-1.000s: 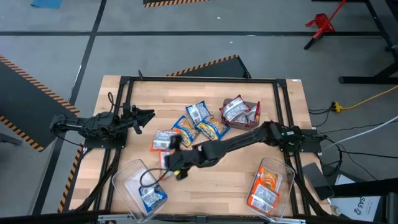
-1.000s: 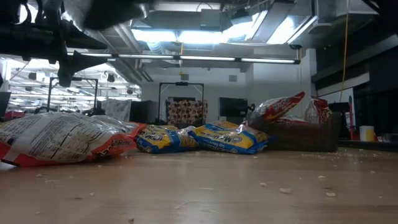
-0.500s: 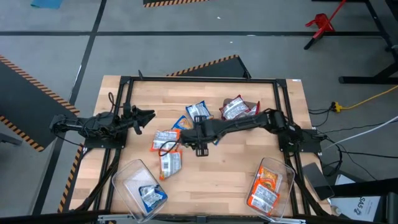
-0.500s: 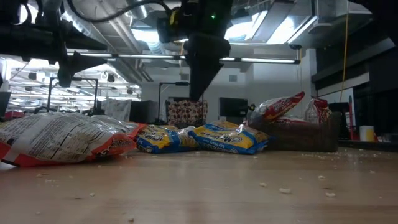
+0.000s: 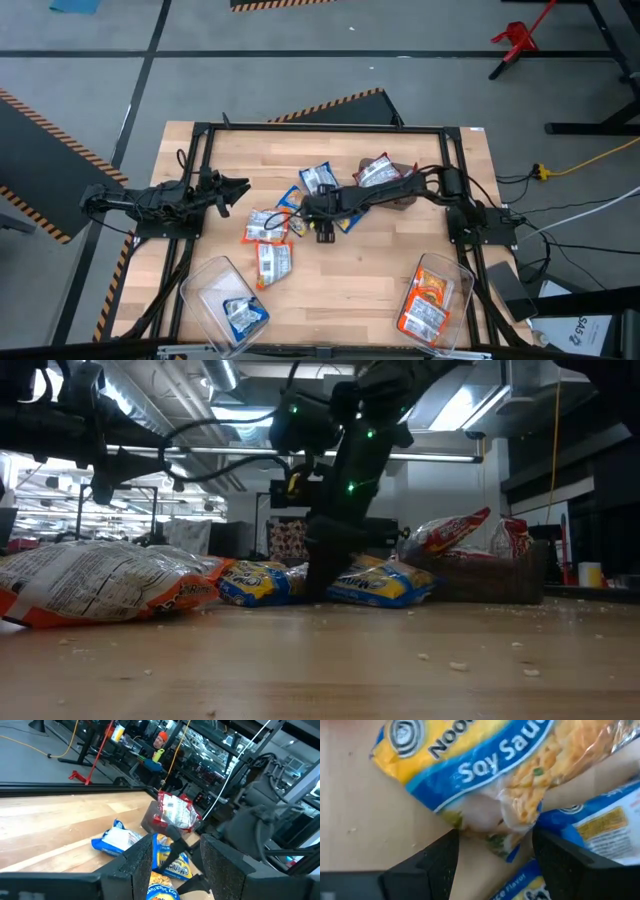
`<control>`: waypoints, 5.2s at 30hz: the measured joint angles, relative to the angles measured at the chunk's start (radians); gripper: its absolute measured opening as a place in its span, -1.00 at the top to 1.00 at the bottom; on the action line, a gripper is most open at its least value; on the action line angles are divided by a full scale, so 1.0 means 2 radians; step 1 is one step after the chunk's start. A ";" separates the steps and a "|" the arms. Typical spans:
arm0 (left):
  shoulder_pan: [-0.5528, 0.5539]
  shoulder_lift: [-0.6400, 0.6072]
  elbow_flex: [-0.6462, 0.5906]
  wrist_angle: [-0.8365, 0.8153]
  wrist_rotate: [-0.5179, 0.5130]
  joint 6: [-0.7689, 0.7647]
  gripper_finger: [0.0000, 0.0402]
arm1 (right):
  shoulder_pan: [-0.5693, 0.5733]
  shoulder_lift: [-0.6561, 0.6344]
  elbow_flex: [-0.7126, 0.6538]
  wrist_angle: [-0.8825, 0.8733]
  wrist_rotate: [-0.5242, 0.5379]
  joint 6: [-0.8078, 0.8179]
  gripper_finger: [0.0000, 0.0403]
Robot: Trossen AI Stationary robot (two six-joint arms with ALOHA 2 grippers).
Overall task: Sort Maruchan noodles
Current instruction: Put the blue noodle pack into the left transparent bin
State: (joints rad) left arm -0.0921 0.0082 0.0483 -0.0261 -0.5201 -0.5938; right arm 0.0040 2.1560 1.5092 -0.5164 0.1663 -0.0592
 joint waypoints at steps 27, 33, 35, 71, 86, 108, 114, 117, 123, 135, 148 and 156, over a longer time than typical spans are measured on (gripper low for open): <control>0.000 0.000 0.000 -0.003 -0.001 -0.003 0.21 | -0.002 0.013 -0.005 0.072 -0.040 0.019 0.96; 0.000 0.000 0.000 -0.003 0.000 -0.003 0.21 | -0.002 -0.017 -0.005 0.049 -0.022 0.053 0.98; 0.000 0.000 0.000 -0.004 0.000 -0.003 0.21 | -0.002 -0.031 -0.005 0.035 -0.021 0.056 0.99; 0.000 0.000 0.000 -0.005 -0.018 -0.016 0.21 | 0.149 -0.082 0.083 0.289 -0.042 0.063 1.00; 0.000 0.000 0.000 -0.005 -0.022 -0.017 0.21 | 0.148 0.098 0.289 0.302 -0.150 0.070 1.00; 0.000 0.000 0.000 -0.005 -0.024 -0.014 0.21 | 0.098 0.183 0.337 0.359 -0.194 0.045 1.00; 0.000 0.000 0.000 -0.005 -0.026 -0.013 0.21 | 0.103 0.187 0.337 0.367 -0.200 0.039 0.98; 0.000 0.000 0.000 -0.005 -0.026 -0.013 0.21 | 0.104 0.191 0.336 0.361 -0.214 0.036 0.88; 0.000 0.000 0.000 -0.005 -0.026 -0.012 0.21 | 0.103 0.198 0.336 0.364 -0.233 0.040 0.43; 0.000 0.000 0.000 -0.006 -0.023 -0.013 0.21 | 0.099 0.112 0.337 0.113 -0.114 -0.068 0.05; 0.000 0.000 0.000 -0.006 -0.021 -0.012 0.21 | 0.057 0.046 0.333 -0.331 0.130 -0.051 0.06; 0.000 0.000 0.000 -0.008 -0.021 -0.012 0.21 | -0.018 0.043 0.247 -0.307 0.021 -0.049 0.06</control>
State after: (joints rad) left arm -0.0920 0.0085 0.0481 -0.0431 -0.5629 -0.6178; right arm -0.0323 2.2425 2.0029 -1.1295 0.2088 -0.1575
